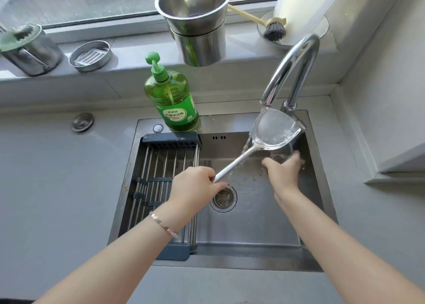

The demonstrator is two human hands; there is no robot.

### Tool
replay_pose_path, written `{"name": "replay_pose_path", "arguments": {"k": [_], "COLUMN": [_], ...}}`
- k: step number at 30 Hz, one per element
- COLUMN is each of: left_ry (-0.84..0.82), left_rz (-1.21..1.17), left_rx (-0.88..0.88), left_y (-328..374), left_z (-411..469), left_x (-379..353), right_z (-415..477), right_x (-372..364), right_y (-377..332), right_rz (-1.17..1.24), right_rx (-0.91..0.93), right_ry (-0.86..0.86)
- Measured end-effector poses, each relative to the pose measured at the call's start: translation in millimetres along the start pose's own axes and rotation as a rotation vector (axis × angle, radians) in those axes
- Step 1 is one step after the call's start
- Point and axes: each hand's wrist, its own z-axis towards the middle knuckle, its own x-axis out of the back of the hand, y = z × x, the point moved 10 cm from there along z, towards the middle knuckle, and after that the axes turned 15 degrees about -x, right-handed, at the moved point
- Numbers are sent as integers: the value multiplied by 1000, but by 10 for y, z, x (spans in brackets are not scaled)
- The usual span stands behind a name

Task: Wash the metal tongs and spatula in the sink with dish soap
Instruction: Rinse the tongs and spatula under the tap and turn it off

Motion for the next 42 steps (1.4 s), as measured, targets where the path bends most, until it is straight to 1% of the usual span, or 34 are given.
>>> {"name": "replay_pose_path", "arguments": {"k": [1,2,3,4,7,9,13,15,17,19,21,22,23,24,25,27,28,30,33,35,38,40,42], "left_ry": [19,40,64,87,154,183,183,152,67,-89,-269,-327,-343,-309,-225,4,81,153,193,223,191,179,191], "left_rz": [-22,-29,-30,-32,-63,-97,-149,-113,-48,-44,-117,-164,-233,-332,-448,-659,-726,-809,-849,-794,-764,-743,-731], "left_rx": [-15,-38,-66,-91,-127,-123,-97,-88,-56,-7,2,-18,-42,-61,-82,-133,-154,-191,-184,-168,-147,-125,-81], "left_y": [60,133,214,291,446,458,291,189,80,-42,-108,-96,-58,9,84,262,368,575,751,791,792,765,750], "left_z": [62,130,196,259,409,468,440,387,338,280,214,184,172,172,201,263,281,349,509,615,730,771,781], "left_x": [-25,-41,-52,-62,-65,-56,-29,4,48,60,38,61,111,197,302,517,557,490,229,124,-16,-64,-89], "right_z": [-65,-191,-296,-345,-316,-257,-249,-275,-281,-272,-235,-221,-215,-210,-219,-258,-275,-344,-411,-423,-412,-391,-333], "right_x": [-201,-385,-491,-530,-538,-581,-812,-934,-994,-962,-872,-809,-744,-682,-633,-588,-595,-664,-814,-884,-840,-708,-541], "right_y": [121,148,93,10,-126,-167,-201,-184,-113,14,178,248,302,346,372,397,418,449,530,653,945,1076,1117], "right_rz": [187,352,476,573,833,945,909,903,956,1025,1058,1074,1092,1104,1129,1208,1222,1190,1071,907,511,323,189], "right_rx": [-174,-300,-348,-353,-394,-443,-479,-505,-575,-672,-775,-818,-851,-873,-892,-933,-952,-984,-1014,-1038,-1075,-1081,-1050], "right_ry": [-217,-410,-534,-583,-547,-520,-520,-542,-526,-461,-384,-347,-316,-288,-271,-260,-265,-318,-420,-485,-552,-566,-556]}}
